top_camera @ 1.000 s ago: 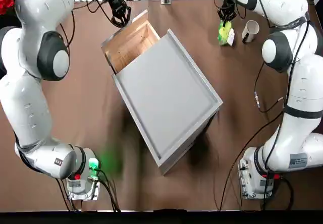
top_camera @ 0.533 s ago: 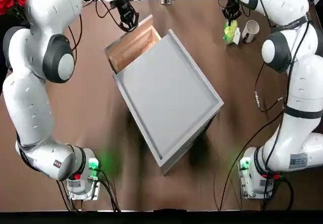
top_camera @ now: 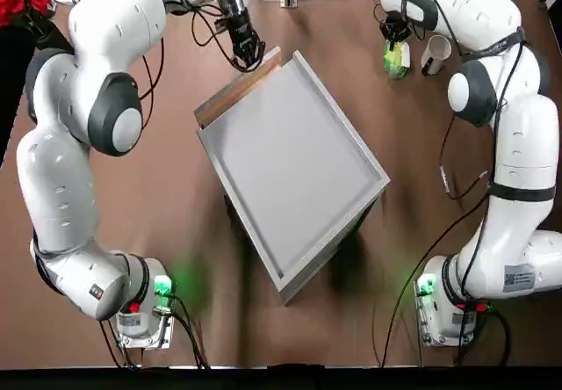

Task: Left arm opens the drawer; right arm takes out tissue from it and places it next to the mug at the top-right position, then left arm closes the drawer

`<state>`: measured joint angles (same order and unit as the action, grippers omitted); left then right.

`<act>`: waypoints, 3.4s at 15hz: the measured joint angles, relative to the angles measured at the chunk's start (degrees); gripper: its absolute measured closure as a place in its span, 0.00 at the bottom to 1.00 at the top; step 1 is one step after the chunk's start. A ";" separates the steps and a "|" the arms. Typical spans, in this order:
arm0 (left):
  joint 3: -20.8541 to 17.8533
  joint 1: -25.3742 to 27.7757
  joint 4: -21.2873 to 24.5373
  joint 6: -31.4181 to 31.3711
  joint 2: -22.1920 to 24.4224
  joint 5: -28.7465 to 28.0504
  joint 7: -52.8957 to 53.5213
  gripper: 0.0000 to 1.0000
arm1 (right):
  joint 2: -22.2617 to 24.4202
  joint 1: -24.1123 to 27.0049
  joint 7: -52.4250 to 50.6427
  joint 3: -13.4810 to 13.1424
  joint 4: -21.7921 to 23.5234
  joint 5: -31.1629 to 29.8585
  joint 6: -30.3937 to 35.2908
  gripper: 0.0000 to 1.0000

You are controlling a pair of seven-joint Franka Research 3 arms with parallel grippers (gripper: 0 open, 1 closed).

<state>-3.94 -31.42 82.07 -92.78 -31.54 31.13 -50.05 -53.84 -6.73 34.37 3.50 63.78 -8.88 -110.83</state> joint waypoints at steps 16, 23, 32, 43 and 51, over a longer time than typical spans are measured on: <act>6.39 -0.49 0.39 0.01 -0.35 0.01 -5.56 0.99 | 2.54 -4.56 -3.63 0.10 -2.13 0.06 -0.13 0.00; 6.51 -0.62 0.37 -0.03 -0.56 0.01 -5.66 0.99 | 9.41 1.37 -19.44 0.44 -6.62 8.75 15.15 0.00; 6.43 -0.44 0.15 0.34 -2.11 2.95 -5.73 0.99 | 25.87 10.21 -33.70 0.44 -7.64 9.01 26.77 0.00; 6.53 3.45 -2.87 -1.00 -2.96 -5.29 -6.34 0.94 | 38.28 13.87 -40.79 0.35 0.88 9.06 32.22 0.00; 6.67 10.98 -6.84 -0.37 4.24 -24.13 0.80 0.42 | 47.16 9.76 -39.84 -2.20 12.15 9.26 29.42 0.00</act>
<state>2.74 -20.44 75.23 -93.15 -27.30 7.00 -49.26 -6.68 3.04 -5.47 1.30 75.94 0.38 -81.41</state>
